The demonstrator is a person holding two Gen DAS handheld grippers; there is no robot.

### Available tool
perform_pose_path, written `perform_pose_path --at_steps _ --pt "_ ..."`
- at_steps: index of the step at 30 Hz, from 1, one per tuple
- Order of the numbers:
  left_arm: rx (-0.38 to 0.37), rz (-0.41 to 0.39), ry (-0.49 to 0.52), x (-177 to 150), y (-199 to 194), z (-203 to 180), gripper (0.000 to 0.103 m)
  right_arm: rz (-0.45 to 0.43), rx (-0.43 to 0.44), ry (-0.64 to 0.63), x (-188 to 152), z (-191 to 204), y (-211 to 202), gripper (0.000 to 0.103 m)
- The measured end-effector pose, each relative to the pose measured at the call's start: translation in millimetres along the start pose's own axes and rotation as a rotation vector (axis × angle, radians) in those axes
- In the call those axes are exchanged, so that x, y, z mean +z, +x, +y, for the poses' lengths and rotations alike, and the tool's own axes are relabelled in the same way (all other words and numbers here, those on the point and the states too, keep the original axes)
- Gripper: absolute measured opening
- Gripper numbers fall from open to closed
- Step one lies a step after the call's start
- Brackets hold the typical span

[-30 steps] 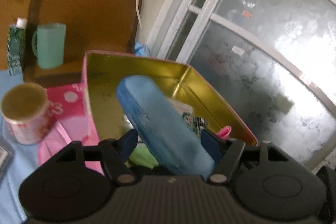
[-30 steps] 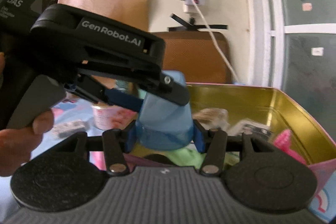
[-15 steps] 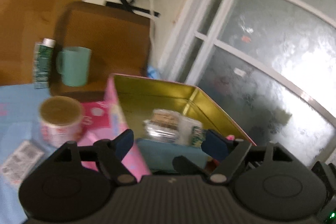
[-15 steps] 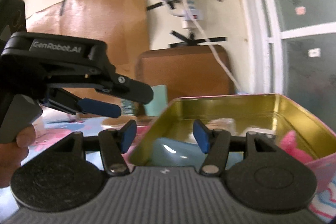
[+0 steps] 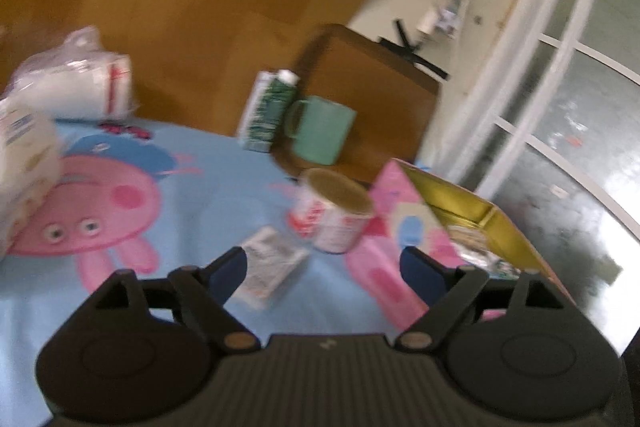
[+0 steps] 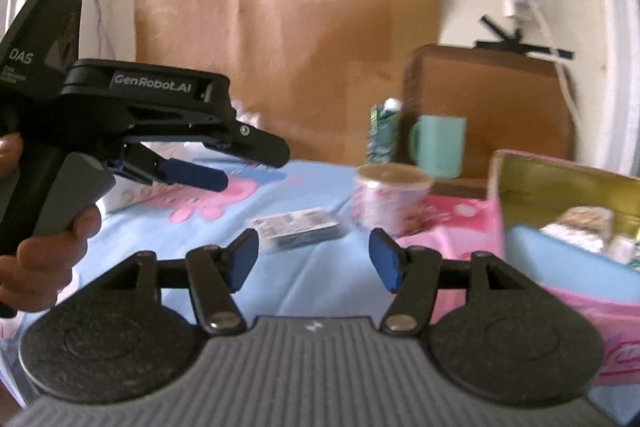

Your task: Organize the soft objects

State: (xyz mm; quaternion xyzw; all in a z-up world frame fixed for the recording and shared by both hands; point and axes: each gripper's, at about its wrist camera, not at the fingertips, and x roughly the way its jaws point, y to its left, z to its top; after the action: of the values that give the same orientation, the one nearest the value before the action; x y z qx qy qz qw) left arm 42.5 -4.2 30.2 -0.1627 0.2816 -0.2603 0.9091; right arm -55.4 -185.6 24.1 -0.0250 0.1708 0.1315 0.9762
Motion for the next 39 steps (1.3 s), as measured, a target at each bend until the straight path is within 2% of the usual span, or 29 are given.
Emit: perform_pose_path --at_steps 9,13,16,21,26,30,39 --pt "0.063 0.002 -0.067 -14.2 0.6 46.2 0.087 0.132 0.012 0.042 -9.3 5.8 24.4 0.065" --pt "0.058 0.012 -0.099 -19.0 5.0 56.9 0.087 0.161 0.010 0.071 -9.0 3.9 31.1 0.065" --pt "0.034 -0.009 -0.129 -18.8 2.1 63.4 0.087 0.170 0.009 0.086 -6.3 1.0 39.5 0.067" --pt "0.014 -0.038 -0.213 -17.9 -2.4 77.6 0.087 0.173 0.005 0.120 3.0 -5.9 55.9 0.079" --pt "0.013 -0.085 -0.277 -16.6 -7.4 88.8 0.090 0.221 0.050 0.118 17.1 -4.4 87.0 0.088" --pt "0.014 -0.107 -0.298 -16.4 -9.8 92.8 0.091 0.298 0.082 0.128 23.6 -1.2 119.5 0.090" --pt "0.000 -0.108 -0.305 -15.9 -10.2 94.3 0.095 0.317 0.072 0.065 34.4 5.6 150.5 0.091"
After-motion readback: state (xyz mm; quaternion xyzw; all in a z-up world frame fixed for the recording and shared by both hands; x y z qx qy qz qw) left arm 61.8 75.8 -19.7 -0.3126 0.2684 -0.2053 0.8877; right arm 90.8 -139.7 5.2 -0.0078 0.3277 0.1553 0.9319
